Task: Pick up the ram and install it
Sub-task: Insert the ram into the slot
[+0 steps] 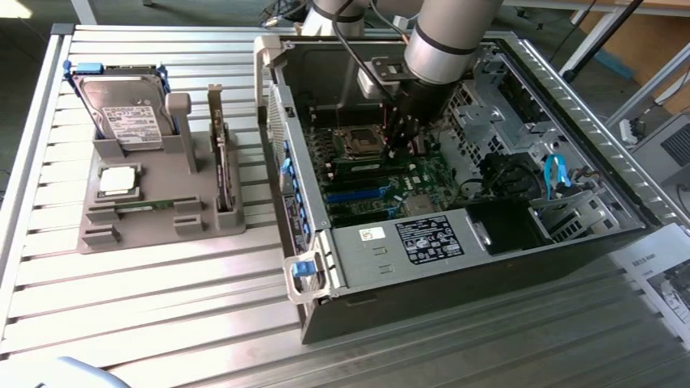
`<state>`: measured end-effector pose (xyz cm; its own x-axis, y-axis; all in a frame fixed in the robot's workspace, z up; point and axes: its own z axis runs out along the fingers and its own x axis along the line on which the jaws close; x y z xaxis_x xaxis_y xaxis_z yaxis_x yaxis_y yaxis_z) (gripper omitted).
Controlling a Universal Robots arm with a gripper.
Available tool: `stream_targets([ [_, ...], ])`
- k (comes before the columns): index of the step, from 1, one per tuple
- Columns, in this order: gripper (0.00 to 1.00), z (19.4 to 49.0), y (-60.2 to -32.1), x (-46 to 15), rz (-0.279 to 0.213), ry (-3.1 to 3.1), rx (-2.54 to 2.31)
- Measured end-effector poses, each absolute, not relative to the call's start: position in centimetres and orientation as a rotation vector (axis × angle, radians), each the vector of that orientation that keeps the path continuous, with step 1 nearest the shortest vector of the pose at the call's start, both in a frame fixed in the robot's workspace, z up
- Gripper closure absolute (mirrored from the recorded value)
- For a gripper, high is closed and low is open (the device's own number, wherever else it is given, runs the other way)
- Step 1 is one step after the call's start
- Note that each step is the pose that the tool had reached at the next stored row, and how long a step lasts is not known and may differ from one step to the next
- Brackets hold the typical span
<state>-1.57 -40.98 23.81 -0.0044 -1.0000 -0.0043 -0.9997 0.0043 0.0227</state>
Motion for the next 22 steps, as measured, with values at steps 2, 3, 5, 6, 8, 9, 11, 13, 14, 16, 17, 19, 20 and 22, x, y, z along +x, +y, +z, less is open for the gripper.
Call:
stream_targets([
  [2,0.88,23.78,-40.98,-1.57,-0.03,-2.217,2.207],
  [3,0.88,23.77,-40.98,-1.56,-0.03,-2.217,2.207],
  [5,0.88,23.68,-40.98,-1.56,-0.03,-2.217,2.207],
  [6,0.88,23.56,-40.98,-1.57,-0.03,-2.217,2.207],
  [8,0.88,23.53,-40.98,-1.56,-0.03,-2.217,2.207],
  [9,0.88,23.5,-40.98,-1.56,-0.03,-2.217,2.207],
  [11,0.88,23.46,-40.98,-1.56,-0.03,-2.217,2.207],
  [13,0.88,23.4,-40.98,-1.56,-0.03,-2.217,2.207],
  [14,0.88,23.38,-40.98,-1.56,-0.03,-2.217,2.207],
  [16,0.88,23.32,-40.98,-1.56,-0.03,-2.217,2.207],
  [17,0.88,23.29,-40.98,-1.56,-0.03,-2.217,2.207],
  [19,0.88,23.24,-40.98,-1.56,-0.03,-2.217,2.207],
  [20,0.88,23.21,-40.98,-1.57,-0.03,-2.217,2.207],
  [22,0.88,23.16,-40.98,-1.56,-0.03,-2.217,2.207],
])
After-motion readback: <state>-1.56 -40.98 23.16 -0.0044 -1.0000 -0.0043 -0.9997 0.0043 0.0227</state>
